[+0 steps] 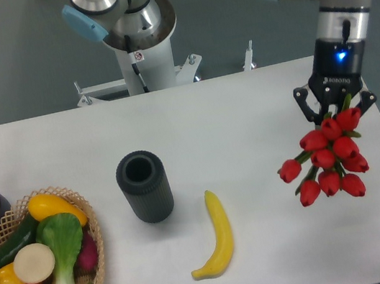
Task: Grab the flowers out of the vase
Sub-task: 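Carry the tulip bouquet away from the vase and hold it aloft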
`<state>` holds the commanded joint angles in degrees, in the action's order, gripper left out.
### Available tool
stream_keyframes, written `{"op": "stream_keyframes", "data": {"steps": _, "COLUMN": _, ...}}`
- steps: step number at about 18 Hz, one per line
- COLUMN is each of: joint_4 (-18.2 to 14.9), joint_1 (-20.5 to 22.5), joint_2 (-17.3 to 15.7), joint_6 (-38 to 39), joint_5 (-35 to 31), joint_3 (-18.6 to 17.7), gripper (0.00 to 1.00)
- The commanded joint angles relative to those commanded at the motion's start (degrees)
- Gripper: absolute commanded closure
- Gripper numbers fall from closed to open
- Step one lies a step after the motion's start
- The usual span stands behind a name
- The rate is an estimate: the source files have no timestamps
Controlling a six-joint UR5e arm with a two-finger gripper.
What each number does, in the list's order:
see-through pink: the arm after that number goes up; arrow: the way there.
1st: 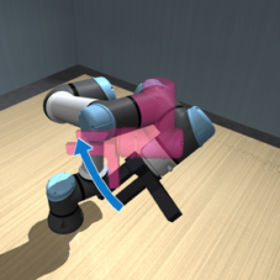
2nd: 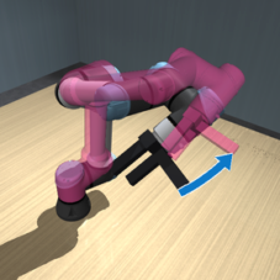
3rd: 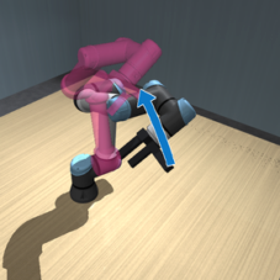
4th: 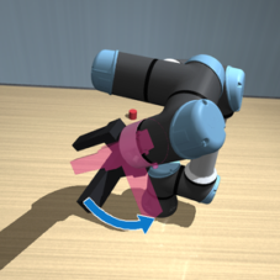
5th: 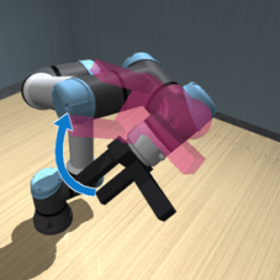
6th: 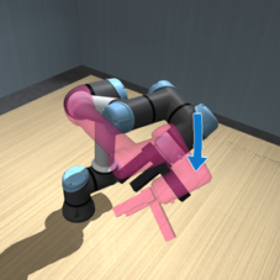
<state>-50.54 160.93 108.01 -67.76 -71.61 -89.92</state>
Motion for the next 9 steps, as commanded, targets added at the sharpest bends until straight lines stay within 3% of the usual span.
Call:
{"op": "stream_keyframes", "data": {"steps": 4, "joint_4": -2.37, "joint_1": -1.84, "joint_2": 1.58, "joint_6": -0.17, "joint_5": -5.37, "joint_3": 2.28, "gripper": 1.0}}
{"op": "stream_keyframes", "data": {"steps": 9, "joint_4": -2.64, "joint_1": -3.08, "joint_2": 2.46, "joint_6": -1.23, "joint_5": -8.9, "joint_3": 2.55, "gripper": 1.0}}
